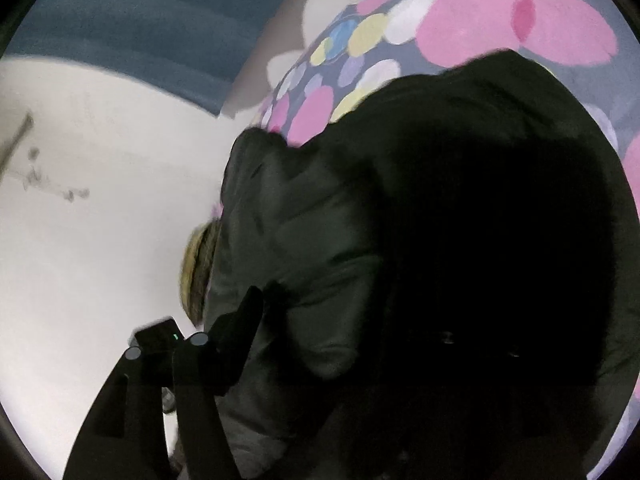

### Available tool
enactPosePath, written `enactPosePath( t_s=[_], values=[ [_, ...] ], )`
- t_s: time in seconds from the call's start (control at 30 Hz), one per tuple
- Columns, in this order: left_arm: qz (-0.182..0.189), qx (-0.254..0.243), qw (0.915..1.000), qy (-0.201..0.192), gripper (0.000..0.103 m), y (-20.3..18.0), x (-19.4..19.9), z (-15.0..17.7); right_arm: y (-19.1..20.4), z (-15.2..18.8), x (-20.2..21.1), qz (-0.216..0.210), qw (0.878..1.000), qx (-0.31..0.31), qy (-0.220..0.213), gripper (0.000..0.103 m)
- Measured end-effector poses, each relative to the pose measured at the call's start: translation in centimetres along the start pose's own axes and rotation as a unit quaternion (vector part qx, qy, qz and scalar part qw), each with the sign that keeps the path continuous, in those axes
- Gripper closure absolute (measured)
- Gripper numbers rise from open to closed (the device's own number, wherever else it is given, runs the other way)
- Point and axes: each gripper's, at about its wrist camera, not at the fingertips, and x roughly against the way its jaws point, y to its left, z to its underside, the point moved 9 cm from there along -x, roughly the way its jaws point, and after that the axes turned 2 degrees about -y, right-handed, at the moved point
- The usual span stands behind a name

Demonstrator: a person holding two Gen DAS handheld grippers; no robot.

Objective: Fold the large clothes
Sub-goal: 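Release the jacket and smooth the folded bundle with both grippers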

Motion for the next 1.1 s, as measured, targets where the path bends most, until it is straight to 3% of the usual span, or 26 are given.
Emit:
enactPosePath(
  t_s=[0.03, 0.07, 0.17, 0.33, 0.43, 0.57, 0.93, 1.1],
  values=[
    [-0.001, -0.006, 1.0000, 0.000, 0.024, -0.3, -0.3, 0.0, 0.6, 0.0, 0.1, 0.023, 0.999, 0.029, -0.007, 0.065],
    [-0.001, -0.009, 1.0000, -0.001, 0.024, -0.6, -0.4, -0.1, 1.1, -0.1, 0.4, 0.034, 0.998, 0.047, -0.015, 0.076],
    [-0.001, -0.032, 0.9995, -0.006, 0.025, -1.6, -0.3, -0.9, 2.3, -0.8, 2.3, 0.040, 0.995, 0.075, -0.043, 0.084],
    [0.004, -0.104, 0.9943, -0.021, 0.025, -6.1, 0.0, -1.7, 0.2, -2.2, 5.2, 0.064, 0.993, 0.071, -0.074, 0.085],
    [0.022, -0.101, 0.9947, -0.004, 0.025, -7.5, -1.3, -1.7, -3.3, -2.6, 6.5, 0.076, 0.993, 0.041, -0.082, 0.085],
    [0.038, -0.083, 0.9956, 0.022, 0.025, -8.6, -3.9, -1.7, -7.4, -2.1, 6.9, 0.062, 0.995, -0.003, -0.080, 0.085],
    [-0.037, -0.131, 0.9901, 0.035, 0.029, -8.8, -7.3, 0.3, -10.5, -1.5, 6.1, -0.011, 0.996, -0.048, -0.072, 0.081],
    [-0.044, -0.135, 0.9892, 0.038, 0.031, -8.6, -7.1, 0.0, -9.3, -1.6, 8.2, 0.041, 0.995, -0.030, -0.081, 0.072]
  ],
)
